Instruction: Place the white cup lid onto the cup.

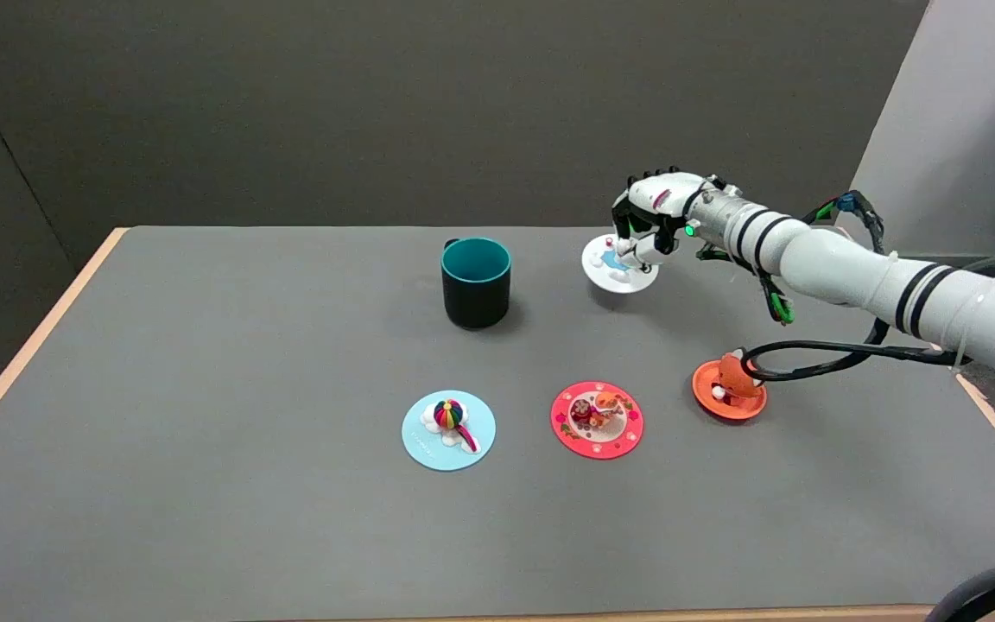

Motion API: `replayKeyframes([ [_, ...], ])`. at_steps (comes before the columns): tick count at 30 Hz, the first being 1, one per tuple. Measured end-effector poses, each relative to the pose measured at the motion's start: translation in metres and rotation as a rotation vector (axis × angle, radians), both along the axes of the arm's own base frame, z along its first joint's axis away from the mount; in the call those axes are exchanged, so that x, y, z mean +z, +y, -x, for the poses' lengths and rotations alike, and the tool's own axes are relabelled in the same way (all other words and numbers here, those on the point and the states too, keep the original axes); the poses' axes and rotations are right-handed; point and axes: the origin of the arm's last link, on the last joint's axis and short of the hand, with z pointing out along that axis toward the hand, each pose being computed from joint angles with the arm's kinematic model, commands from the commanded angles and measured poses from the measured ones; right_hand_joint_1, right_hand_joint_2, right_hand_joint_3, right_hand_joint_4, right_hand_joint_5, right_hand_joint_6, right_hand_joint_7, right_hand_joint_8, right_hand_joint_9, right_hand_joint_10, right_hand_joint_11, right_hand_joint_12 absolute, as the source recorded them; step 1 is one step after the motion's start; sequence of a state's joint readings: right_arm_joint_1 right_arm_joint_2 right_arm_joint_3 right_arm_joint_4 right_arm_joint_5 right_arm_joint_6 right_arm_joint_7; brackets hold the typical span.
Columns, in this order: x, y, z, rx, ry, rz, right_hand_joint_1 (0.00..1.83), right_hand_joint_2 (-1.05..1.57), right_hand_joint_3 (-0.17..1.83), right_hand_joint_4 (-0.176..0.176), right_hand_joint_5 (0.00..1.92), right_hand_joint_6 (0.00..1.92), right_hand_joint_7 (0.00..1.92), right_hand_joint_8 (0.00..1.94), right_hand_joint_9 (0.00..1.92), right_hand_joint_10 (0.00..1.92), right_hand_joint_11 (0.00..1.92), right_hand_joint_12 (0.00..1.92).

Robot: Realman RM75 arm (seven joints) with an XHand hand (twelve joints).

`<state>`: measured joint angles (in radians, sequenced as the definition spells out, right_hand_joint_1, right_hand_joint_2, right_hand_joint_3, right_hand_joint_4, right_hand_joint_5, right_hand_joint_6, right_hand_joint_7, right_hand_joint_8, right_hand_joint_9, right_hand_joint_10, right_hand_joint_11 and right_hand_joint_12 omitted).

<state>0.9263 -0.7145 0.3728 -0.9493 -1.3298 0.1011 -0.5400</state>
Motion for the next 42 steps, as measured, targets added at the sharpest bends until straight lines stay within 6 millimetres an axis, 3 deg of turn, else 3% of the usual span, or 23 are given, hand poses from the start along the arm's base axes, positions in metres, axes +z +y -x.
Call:
replayKeyframes([
  [24,-0.054,-0.011,-0.056,0.028,-0.028,-0.201,1.13,1.19,0.21,-0.009,0.74,1.34,0.62,1.64,0.59,1.23,0.44,1.33],
  [26,-0.059,-0.011,-0.062,0.032,-0.026,-0.219,1.13,1.21,0.15,-0.006,0.75,1.31,0.63,1.61,0.64,1.14,0.51,1.21],
  [27,-0.061,-0.012,-0.065,0.034,-0.024,-0.23,1.13,1.19,0.2,-0.007,0.74,1.34,0.62,1.63,0.6,1.22,0.44,1.32],
  [35,-0.08,-0.014,-0.083,0.041,-0.023,-0.291,1.13,1.17,0.23,-0.003,0.75,1.32,0.65,1.61,0.61,1.23,0.45,1.33],
  [39,-0.088,-0.015,-0.091,0.042,-0.025,-0.317,1.14,1.19,0.16,-0.005,0.76,1.28,0.66,1.59,0.66,1.15,0.52,1.22],
  [42,-0.095,-0.015,-0.095,0.041,-0.032,-0.333,1.14,1.16,0.24,-0.006,0.76,1.3,0.66,1.6,0.62,1.23,0.47,1.32],
])
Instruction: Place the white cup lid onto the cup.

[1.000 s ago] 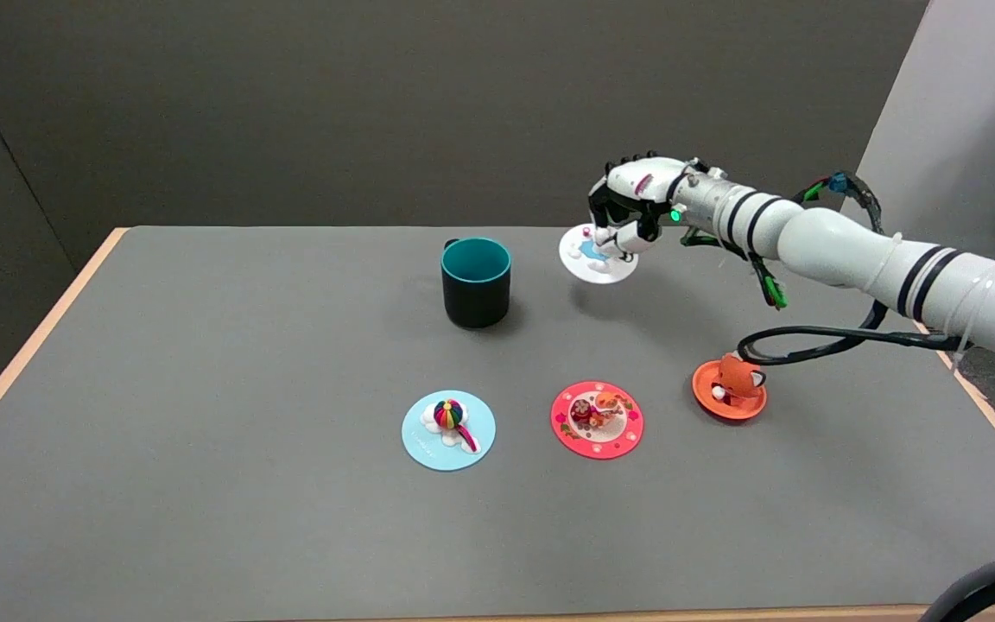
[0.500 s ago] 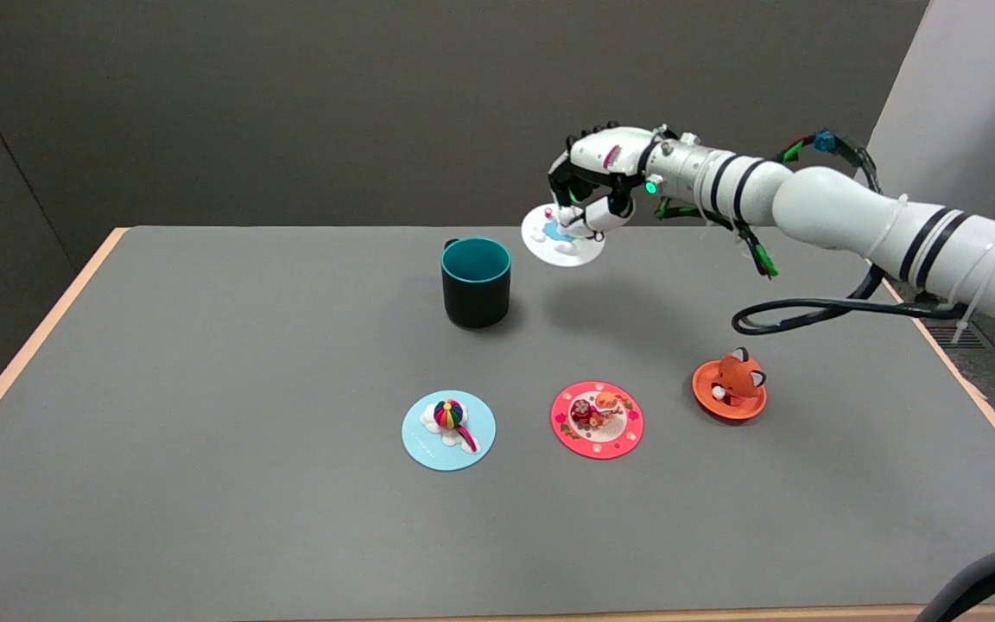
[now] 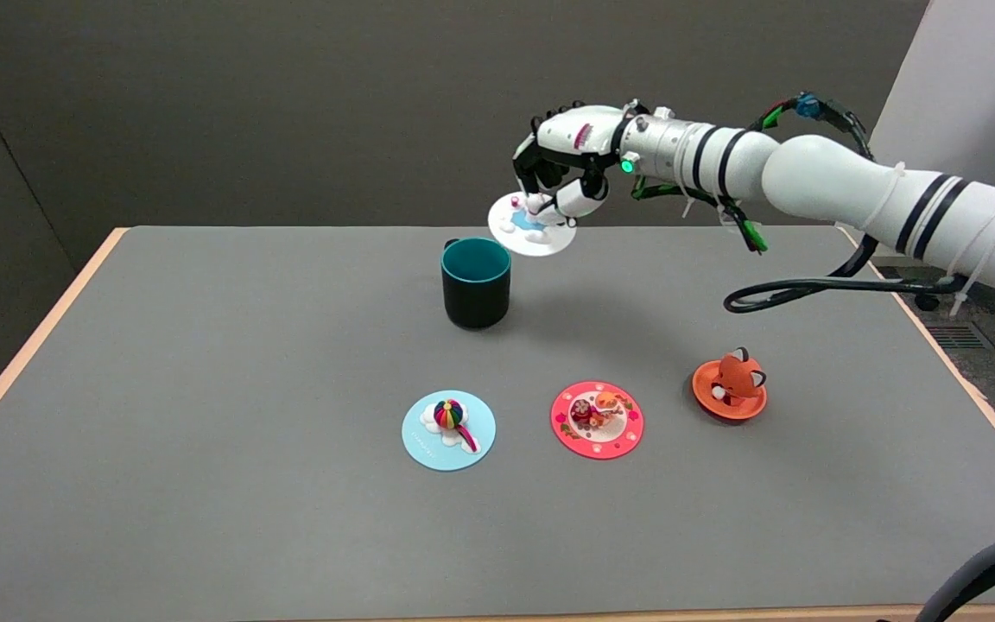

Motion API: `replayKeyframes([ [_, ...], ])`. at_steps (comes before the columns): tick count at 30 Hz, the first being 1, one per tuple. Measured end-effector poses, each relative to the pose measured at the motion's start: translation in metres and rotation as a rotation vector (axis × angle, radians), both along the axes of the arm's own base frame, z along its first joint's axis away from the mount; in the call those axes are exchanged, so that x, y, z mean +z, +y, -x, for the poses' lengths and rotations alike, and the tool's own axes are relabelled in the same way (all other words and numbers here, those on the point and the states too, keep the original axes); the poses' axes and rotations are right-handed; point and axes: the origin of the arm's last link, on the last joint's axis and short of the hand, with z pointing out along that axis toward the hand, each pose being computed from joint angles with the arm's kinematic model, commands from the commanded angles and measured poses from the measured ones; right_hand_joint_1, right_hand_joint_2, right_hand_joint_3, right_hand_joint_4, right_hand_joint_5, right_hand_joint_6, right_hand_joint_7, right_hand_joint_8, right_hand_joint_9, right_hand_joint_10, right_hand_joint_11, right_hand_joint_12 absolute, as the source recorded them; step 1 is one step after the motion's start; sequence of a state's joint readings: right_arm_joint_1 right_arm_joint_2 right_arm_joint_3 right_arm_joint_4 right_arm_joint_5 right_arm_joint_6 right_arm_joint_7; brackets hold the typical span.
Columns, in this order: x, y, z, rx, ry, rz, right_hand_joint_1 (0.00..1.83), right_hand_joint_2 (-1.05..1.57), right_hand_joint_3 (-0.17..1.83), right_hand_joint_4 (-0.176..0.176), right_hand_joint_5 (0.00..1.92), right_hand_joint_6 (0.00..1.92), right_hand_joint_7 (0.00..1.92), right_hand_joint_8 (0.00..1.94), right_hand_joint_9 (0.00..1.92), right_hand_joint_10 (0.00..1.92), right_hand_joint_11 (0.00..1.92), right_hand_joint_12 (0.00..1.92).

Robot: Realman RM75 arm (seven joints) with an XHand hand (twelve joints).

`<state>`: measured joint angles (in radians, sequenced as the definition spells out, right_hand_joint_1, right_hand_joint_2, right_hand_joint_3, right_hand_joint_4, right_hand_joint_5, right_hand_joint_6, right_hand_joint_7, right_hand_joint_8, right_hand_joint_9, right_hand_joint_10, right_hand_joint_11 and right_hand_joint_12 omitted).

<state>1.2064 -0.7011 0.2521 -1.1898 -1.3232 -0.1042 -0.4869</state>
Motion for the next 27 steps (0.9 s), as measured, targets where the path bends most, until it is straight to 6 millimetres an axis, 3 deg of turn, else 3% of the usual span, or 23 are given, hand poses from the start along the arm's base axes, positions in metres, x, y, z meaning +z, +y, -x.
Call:
replayKeyframes([
  [11,-0.023,-0.003,-0.008,-0.021,-0.015,-0.051,1.14,1.15,0.24,0.008,0.77,1.3,0.68,1.57,0.66,1.19,0.5,1.27],
  [27,-0.044,-0.013,-0.002,-0.083,-0.047,-0.061,1.15,1.12,0.26,0.013,0.79,1.27,0.72,1.52,0.71,1.15,0.53,1.18],
])
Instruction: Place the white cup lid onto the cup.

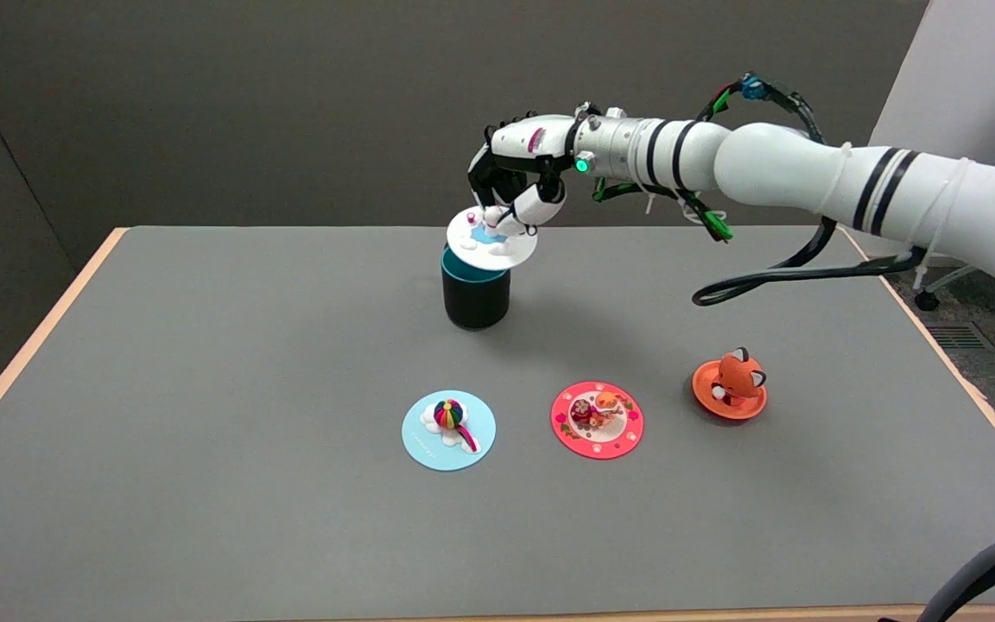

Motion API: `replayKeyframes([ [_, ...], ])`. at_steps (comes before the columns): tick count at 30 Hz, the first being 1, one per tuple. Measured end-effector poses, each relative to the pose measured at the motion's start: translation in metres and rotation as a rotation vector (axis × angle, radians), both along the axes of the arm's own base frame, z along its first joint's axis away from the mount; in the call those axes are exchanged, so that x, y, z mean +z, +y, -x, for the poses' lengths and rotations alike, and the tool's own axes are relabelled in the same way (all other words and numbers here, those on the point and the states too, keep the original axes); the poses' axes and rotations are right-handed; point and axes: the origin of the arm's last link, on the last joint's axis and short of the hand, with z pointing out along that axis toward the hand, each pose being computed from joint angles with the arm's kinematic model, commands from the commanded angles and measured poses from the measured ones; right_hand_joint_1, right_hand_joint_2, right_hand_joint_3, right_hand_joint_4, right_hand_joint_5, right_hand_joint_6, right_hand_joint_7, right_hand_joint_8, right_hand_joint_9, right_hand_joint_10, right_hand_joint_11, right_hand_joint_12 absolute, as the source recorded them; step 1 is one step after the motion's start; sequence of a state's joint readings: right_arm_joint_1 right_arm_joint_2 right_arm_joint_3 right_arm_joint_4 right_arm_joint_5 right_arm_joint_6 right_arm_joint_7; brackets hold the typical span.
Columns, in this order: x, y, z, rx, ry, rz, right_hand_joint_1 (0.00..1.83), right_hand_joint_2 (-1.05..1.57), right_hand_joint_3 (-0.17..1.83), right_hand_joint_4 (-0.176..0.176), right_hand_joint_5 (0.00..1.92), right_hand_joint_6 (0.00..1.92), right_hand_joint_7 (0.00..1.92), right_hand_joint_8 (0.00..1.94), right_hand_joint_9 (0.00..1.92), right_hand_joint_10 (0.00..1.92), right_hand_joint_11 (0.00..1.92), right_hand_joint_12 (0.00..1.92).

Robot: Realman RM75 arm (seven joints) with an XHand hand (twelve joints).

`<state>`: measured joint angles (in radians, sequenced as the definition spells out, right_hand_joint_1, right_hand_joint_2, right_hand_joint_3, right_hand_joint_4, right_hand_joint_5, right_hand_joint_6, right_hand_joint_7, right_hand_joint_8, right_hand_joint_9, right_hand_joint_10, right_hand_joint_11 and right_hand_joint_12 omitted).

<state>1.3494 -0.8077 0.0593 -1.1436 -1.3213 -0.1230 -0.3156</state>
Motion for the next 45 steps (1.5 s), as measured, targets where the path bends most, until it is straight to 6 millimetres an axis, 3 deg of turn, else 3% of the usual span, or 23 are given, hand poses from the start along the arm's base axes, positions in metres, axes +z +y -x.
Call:
replayKeyframes([
  [14,-0.009,-0.013,0.002,-0.037,-0.007,0.02,1.16,1.09,0.28,0.02,0.81,1.25,0.74,1.48,0.76,1.04,0.6,1.04],
  [19,-0.012,-0.018,0.004,-0.049,-0.009,0.029,1.16,1.09,0.29,0.022,0.82,1.25,0.75,1.47,0.75,1.08,0.57,1.11],
  [45,-0.024,-0.03,0.017,-0.096,-0.015,0.051,1.17,1.07,0.31,0.025,0.83,1.22,0.77,1.44,0.76,1.05,0.59,1.06],
])
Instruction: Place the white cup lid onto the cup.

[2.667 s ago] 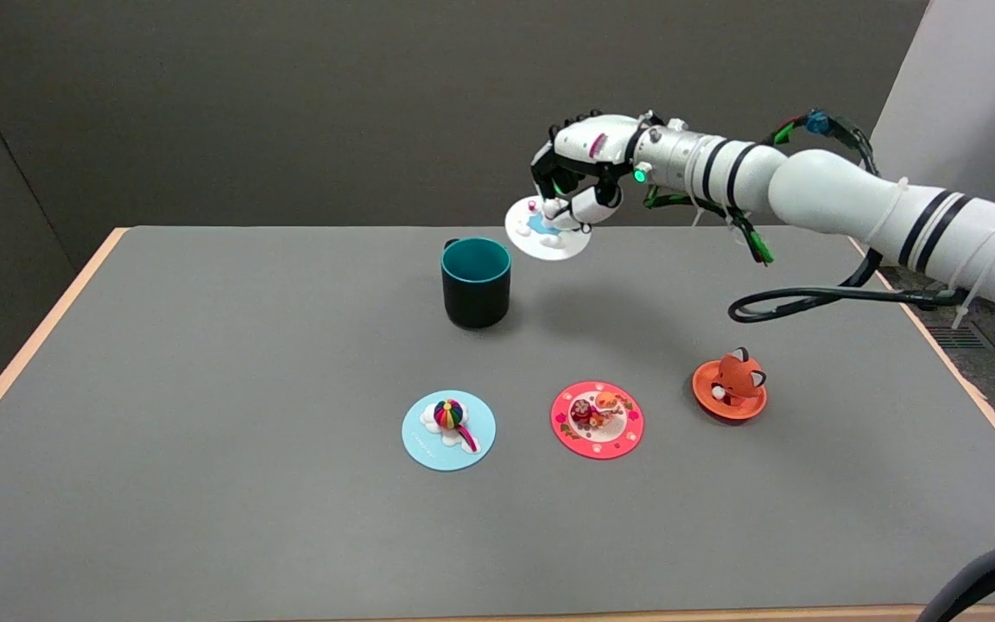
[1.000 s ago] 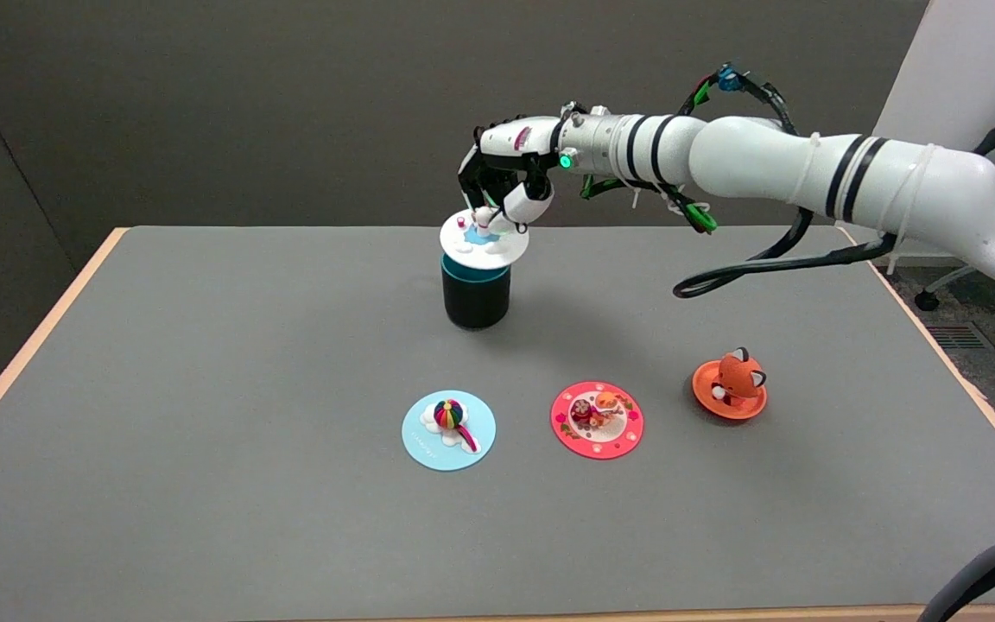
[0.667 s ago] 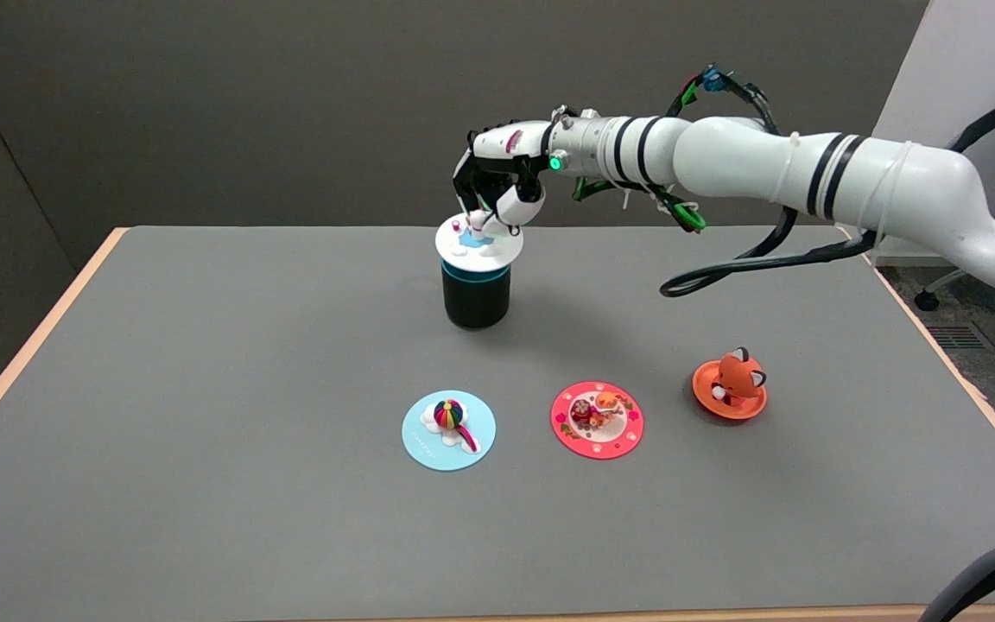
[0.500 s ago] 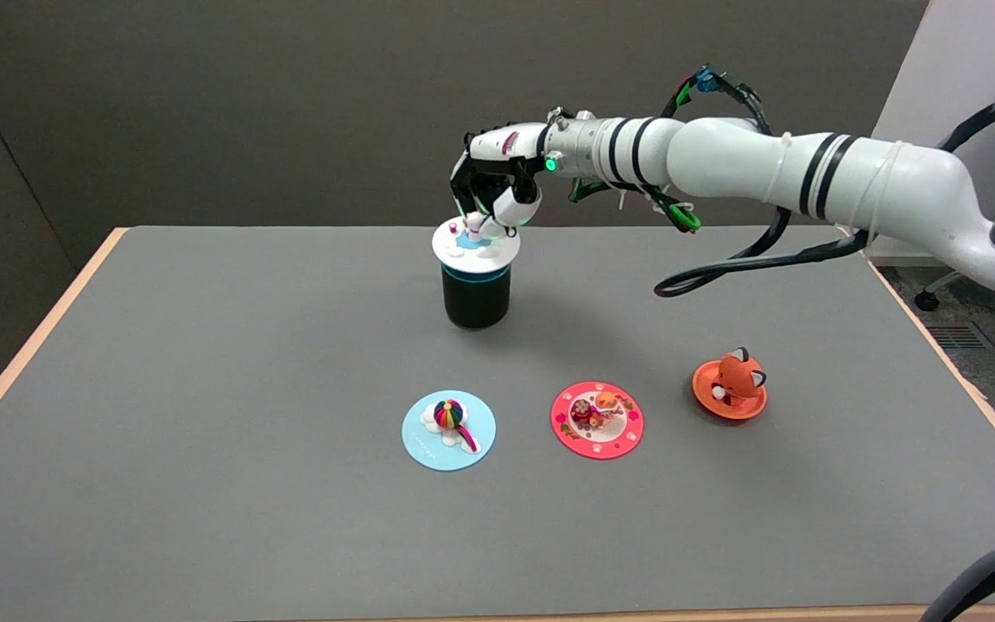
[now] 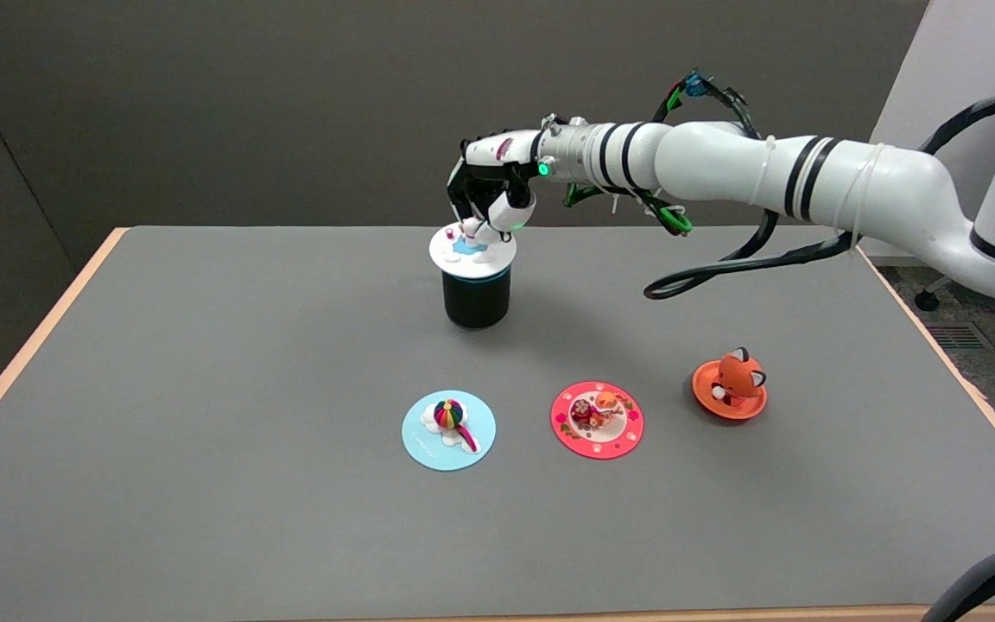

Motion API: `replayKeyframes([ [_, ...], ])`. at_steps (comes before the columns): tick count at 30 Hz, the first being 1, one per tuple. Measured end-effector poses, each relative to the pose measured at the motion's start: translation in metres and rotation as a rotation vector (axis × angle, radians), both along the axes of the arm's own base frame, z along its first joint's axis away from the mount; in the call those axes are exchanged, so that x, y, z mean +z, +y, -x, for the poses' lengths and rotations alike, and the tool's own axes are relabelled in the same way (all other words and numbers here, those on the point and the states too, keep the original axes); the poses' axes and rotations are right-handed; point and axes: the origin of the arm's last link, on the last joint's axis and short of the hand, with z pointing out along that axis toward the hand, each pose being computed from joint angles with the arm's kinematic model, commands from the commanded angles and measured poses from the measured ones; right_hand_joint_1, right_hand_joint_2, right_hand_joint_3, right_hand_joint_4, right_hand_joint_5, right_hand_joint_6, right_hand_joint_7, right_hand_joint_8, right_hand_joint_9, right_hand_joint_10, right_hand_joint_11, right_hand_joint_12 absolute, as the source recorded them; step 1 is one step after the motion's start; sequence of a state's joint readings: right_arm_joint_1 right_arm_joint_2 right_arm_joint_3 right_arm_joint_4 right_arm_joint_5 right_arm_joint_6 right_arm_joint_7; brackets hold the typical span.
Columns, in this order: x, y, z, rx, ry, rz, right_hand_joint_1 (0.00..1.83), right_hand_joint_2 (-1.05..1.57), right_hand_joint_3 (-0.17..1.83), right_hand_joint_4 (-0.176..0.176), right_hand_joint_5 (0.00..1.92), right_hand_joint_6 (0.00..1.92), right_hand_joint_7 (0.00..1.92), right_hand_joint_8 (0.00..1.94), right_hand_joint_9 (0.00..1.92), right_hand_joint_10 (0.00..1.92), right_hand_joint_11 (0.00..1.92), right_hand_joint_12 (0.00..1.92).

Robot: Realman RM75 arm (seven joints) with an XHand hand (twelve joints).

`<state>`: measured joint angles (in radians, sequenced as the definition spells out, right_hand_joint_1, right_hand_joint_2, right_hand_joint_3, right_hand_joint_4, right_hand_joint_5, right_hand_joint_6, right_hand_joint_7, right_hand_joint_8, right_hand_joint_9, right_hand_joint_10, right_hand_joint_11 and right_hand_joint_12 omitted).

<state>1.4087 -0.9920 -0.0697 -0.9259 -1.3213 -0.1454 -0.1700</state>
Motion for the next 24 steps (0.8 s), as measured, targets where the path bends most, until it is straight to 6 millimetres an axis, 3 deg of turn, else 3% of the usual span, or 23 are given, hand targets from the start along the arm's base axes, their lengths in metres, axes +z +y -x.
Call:
replayKeyframes([
  [24,0.0025,-0.0058,0.0084,-0.017,0.007,0.029,1.17,1.06,0.31,0.029,0.84,1.22,0.78,1.43,0.76,1.04,0.59,1.04],
])
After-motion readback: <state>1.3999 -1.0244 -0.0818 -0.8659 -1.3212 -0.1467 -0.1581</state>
